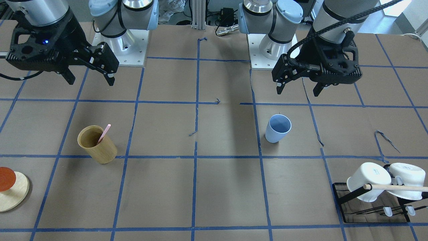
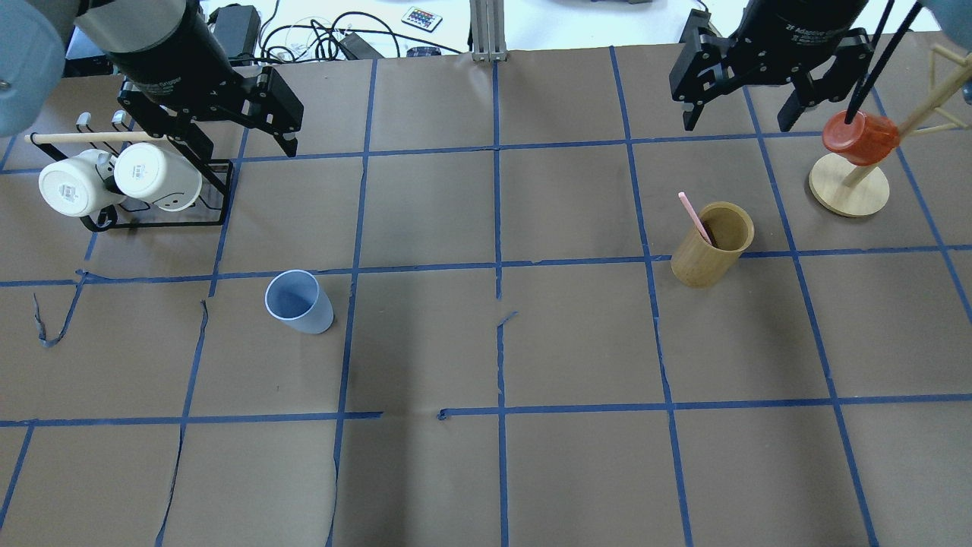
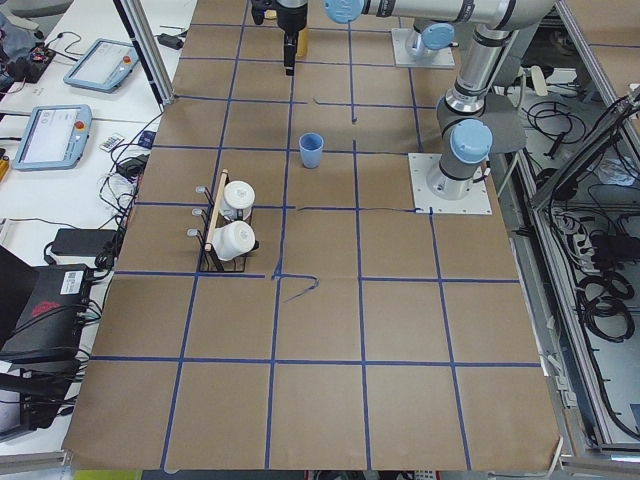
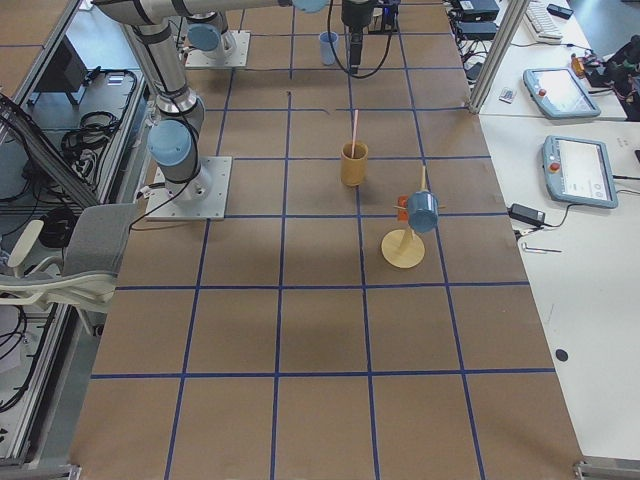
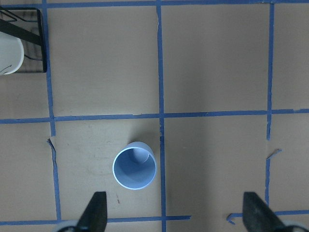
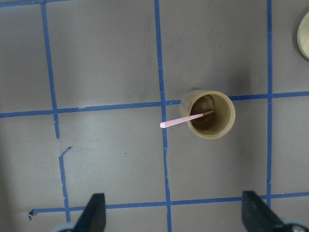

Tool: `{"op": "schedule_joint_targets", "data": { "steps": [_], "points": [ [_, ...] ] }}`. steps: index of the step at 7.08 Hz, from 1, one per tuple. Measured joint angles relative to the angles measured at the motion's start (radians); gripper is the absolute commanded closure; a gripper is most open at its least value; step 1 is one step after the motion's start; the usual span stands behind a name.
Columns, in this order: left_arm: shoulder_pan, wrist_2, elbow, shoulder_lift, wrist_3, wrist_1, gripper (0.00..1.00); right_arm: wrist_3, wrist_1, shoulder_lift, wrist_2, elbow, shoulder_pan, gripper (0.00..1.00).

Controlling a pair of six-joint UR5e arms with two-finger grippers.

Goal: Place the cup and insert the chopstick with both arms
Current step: 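Move left gripper toward blue cup while right gripper approaches tan cup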

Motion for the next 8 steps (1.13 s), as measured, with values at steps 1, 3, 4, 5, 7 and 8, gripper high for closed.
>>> {"op": "schedule_joint_targets", "data": {
  "steps": [1,3,4,5,7,8],
  "points": [
    [0.0,-0.001,0.0,-0.001,0.0,0.0,0.0,0.0,0.053,-0.005,-0.014,0.0,0.0,0.0],
    [-0.001,-0.001,-0.001,-0.001,0.0,0.0,0.0,-0.001,0.115,-0.012,-0.023,0.001,0.0,0.0],
    [-0.001,-0.001,-0.001,-0.001,0.0,-0.001,0.0,0.0,0.121,-0.012,-0.023,0.001,0.001,0.0],
    [-0.001,-0.001,-0.002,-0.002,0.0,-0.002,0.0,0.001,0.121,-0.013,-0.024,0.001,0.001,0.0],
    [-0.002,-0.001,-0.002,-0.002,0.0,-0.002,0.0,-0.001,0.124,-0.013,-0.024,0.0,0.001,0.0],
    [-0.002,-0.001,-0.002,-0.001,0.0,-0.002,0.0,-0.001,0.132,-0.013,-0.024,0.0,0.001,0.0]
  ]
}}
